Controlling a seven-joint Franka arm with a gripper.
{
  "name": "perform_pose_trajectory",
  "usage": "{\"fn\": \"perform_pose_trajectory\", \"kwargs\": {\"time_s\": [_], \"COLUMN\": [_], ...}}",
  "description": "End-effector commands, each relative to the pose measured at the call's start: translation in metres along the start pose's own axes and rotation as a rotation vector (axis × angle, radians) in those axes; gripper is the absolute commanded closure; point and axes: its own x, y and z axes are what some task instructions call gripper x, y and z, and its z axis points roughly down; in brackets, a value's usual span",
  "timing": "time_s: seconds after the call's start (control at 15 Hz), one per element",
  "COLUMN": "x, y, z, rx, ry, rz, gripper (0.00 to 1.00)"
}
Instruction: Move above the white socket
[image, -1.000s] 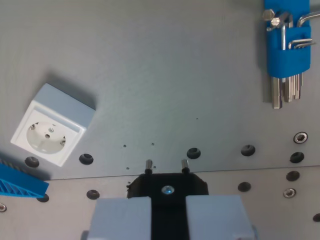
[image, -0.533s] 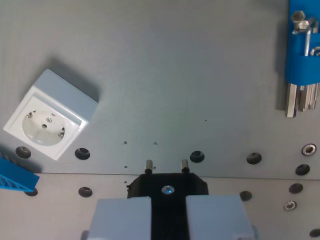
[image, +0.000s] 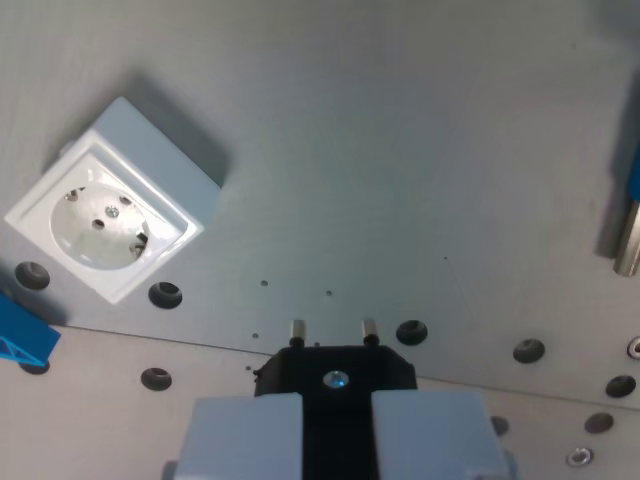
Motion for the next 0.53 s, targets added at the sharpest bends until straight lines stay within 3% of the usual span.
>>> {"fn": "perform_pose_trajectory", "kwargs": {"time_s": [0.07,0.53], "x": [-0.003,-0.009], "y": [-0.008,-0.034], "z": [0.014,0.041], "rx": [-0.013,-0.021], "ry": [0.097,0.101], "rz": [-0.270,-0.423], "gripper": [1.00,1.00]}}
